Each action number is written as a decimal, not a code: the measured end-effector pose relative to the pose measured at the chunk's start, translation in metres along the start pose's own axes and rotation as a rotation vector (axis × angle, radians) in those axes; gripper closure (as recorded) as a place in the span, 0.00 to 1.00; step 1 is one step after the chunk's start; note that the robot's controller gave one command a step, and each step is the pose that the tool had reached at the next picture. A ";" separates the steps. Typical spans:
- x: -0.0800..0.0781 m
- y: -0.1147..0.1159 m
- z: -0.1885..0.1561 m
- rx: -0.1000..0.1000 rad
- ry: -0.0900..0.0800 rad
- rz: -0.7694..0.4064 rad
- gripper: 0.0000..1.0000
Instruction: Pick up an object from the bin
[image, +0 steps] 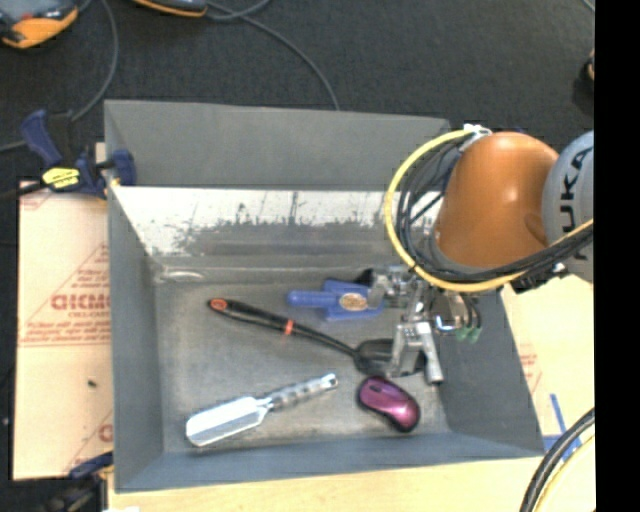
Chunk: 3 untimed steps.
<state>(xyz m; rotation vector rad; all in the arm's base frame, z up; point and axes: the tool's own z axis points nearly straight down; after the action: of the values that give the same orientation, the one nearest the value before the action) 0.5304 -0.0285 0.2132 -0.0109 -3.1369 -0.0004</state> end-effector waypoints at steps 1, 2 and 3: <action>-0.002 0.000 -0.005 0.001 -0.009 -0.001 0.00; -0.042 -0.019 0.106 -0.001 -0.008 0.165 0.00; -0.094 -0.016 0.048 0.003 -0.019 -0.067 0.00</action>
Offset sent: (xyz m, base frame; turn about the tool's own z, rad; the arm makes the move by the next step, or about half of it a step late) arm 0.0515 -0.0248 -0.1432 0.2208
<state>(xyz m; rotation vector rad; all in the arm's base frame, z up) 0.6241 -0.0450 0.1648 0.0949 -3.1547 0.0044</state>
